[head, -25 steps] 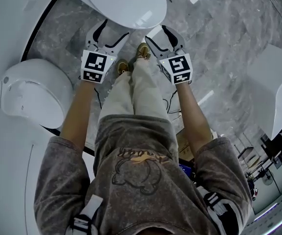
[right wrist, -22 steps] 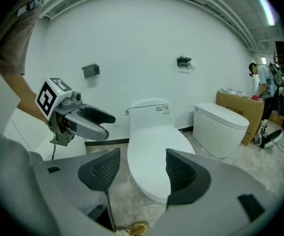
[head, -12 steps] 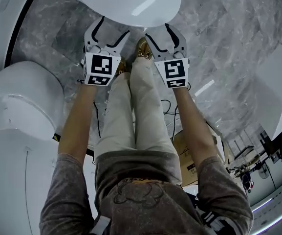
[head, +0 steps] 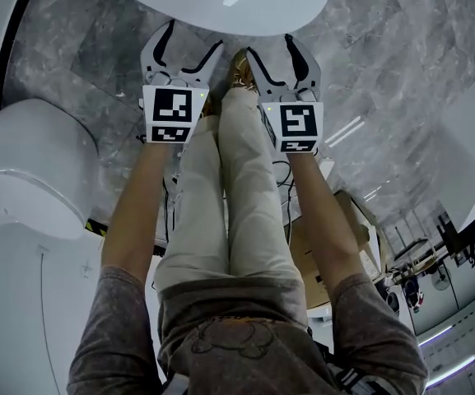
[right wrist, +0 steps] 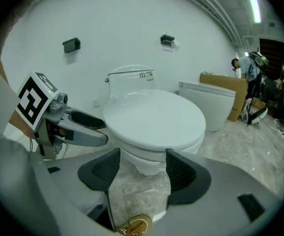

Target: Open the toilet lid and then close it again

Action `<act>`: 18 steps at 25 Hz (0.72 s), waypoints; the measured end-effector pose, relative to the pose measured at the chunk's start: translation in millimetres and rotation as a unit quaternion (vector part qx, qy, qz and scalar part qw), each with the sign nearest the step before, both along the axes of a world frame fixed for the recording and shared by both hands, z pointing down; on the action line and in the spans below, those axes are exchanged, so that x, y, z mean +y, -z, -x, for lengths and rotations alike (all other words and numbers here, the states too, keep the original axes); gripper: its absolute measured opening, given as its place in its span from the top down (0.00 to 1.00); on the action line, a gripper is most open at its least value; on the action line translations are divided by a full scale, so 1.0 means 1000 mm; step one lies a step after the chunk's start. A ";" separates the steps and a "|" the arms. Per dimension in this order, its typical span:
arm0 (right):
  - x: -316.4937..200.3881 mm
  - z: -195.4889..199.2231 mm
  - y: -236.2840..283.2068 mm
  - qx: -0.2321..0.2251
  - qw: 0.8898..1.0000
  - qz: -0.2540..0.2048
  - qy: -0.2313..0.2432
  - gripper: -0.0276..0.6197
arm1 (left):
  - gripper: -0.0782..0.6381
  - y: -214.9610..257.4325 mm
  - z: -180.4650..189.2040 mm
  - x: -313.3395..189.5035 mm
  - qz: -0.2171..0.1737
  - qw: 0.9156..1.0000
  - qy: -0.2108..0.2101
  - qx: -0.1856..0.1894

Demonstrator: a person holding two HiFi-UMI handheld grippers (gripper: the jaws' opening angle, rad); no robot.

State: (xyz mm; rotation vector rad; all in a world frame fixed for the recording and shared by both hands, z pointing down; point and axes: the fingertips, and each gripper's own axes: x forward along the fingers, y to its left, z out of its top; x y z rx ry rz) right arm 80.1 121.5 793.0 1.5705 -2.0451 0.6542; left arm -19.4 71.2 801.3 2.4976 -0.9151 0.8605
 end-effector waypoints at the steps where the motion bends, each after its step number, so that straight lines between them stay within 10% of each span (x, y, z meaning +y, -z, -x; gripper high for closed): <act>1: 0.001 -0.001 -0.003 -0.006 1.000 0.006 -0.006 0.52 | 0.38 -0.002 -0.002 -0.001 0.001 1.000 -0.001 0.002; 18: -0.016 -0.026 0.038 -0.035 0.998 -0.010 -0.057 0.52 | 0.38 0.039 -0.009 -0.012 0.057 0.992 0.066 0.096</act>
